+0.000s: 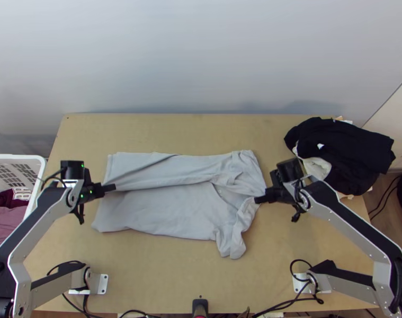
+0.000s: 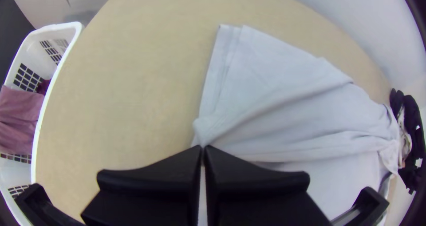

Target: Fold the t-shirt

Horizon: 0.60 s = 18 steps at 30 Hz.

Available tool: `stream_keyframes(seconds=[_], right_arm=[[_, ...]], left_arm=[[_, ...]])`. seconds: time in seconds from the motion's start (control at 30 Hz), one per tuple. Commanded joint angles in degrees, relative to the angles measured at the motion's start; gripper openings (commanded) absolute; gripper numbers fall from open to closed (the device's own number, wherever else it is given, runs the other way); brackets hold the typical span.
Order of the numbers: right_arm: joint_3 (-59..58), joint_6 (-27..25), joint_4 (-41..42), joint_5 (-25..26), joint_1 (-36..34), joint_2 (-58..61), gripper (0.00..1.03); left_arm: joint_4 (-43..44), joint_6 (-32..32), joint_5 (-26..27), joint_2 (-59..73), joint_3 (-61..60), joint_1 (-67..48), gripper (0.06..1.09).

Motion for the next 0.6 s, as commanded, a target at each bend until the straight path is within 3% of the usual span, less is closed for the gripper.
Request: stream_keyframes(seconds=[0.0,0.07,0.1,0.13,0.17,0.27,0.3,0.4,0.57], right_arm=[[-4.7,-1.4,1.5,0.1,-0.3,-2.0,0.07],[-5.1,-1.1,2.2,0.6,-1.1,-3.5,0.33],[-5.0,-0.9,2.5,0.6,-1.4,-4.0,0.55],[-4.7,-0.5,2.5,0.6,-1.9,-4.2,0.84],[-4.3,0.1,2.4,0.5,-2.9,-4.3,1.0],[-2.5,1.3,1.8,0.5,-3.8,-5.9,0.99],[-1.6,1.4,0.8,0.4,-4.0,-6.5,0.99],[1.1,1.8,-1.8,0.2,-4.1,-8.3,0.99],[3.9,4.0,-8.3,-4.3,-4.1,-10.8,0.99]], left_arm=[[4.5,1.2,0.0,-0.8,-6.6,1.3,0.1],[5.9,1.1,0.0,-0.9,-7.3,2.3,0.1],[5.9,0.8,0.0,-1.2,-7.3,2.4,0.18],[5.7,0.6,0.0,-1.7,-7.2,2.6,0.38],[5.2,0.5,0.0,-2.2,-6.9,2.6,0.64],[-0.7,0.1,0.1,-2.5,-4.2,2.6,0.92],[-3.3,0.1,0.2,-2.6,-2.8,2.5,0.95],[-9.8,1.6,0.9,-5.0,0.6,2.7,0.95],[-23.8,11.4,5.4,-10.4,2.8,4.2,0.95]])
